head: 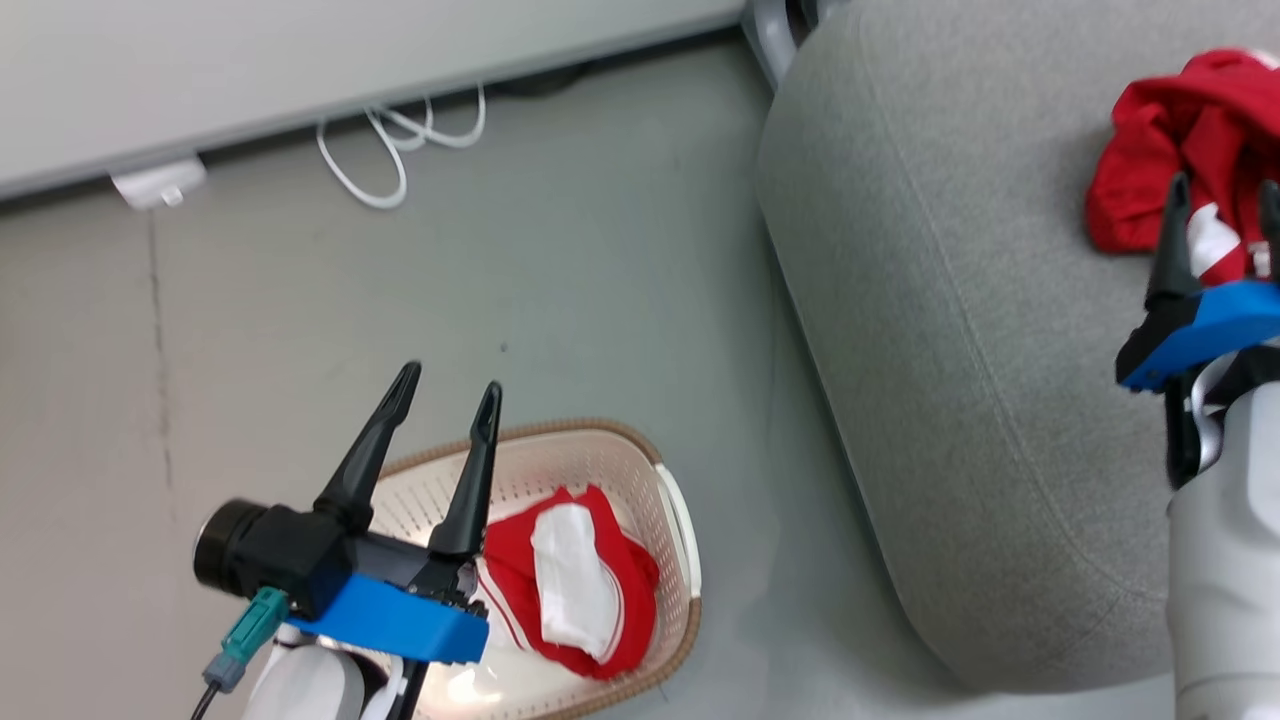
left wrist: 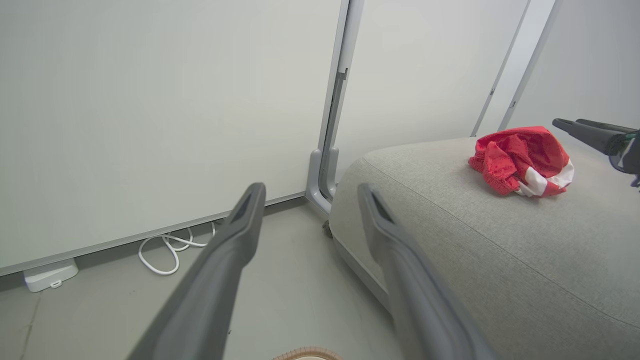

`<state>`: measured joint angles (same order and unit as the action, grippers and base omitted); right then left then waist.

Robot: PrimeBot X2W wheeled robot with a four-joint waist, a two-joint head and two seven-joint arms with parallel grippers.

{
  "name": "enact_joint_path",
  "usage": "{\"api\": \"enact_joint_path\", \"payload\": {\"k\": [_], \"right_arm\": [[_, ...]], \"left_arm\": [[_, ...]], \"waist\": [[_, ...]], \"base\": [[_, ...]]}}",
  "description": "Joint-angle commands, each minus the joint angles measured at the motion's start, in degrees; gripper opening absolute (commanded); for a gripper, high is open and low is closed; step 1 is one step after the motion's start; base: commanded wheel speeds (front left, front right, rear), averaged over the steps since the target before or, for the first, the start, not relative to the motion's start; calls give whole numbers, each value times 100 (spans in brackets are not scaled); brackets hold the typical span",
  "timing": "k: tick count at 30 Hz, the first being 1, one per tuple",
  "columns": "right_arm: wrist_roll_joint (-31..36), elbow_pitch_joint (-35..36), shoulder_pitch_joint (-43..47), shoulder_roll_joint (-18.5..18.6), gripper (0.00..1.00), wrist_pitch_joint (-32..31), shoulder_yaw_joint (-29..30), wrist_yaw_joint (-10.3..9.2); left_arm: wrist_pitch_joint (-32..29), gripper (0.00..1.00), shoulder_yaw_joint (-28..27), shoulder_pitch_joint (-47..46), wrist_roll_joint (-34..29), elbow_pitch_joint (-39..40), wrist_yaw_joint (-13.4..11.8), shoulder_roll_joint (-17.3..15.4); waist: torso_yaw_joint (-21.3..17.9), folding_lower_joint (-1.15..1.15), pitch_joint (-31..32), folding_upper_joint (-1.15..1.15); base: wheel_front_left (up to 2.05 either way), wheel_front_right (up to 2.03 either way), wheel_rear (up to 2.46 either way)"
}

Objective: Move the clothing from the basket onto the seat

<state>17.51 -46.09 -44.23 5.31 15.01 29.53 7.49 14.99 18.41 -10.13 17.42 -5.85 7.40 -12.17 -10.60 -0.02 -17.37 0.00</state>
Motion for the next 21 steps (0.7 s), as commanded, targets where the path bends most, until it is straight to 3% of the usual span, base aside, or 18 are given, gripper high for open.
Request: {"api": "enact_joint_path", "payload": {"k": [1, 6, 12, 21], "right_arm": [[-168, 179, 271, -38, 100, 18, -166, 1], [-908, 1146, 1227, -156, 100, 20, -870, 1], [-1381, 2143, 2278, -231, 100, 19, -1291, 2], [-1840, 2897, 3282, -239, 100, -185, -1978, 2]], "left_arm": [[30, 100, -74, 98, 25, -68, 9, 38], [30, 100, -187, 310, 9, -338, 9, 164], [30, 100, -560, 515, -54, -542, 9, 364], [29, 100, -864, 753, -121, -746, 9, 513]], "waist": [[98, 2, 465, 0], [199, 2, 913, 0], [340, 2, 1317, 0], [665, 2, 1642, 0]], "base": [[0, 0, 0], [0, 0, 0], [0, 0, 0], [0, 0, 0]]}}
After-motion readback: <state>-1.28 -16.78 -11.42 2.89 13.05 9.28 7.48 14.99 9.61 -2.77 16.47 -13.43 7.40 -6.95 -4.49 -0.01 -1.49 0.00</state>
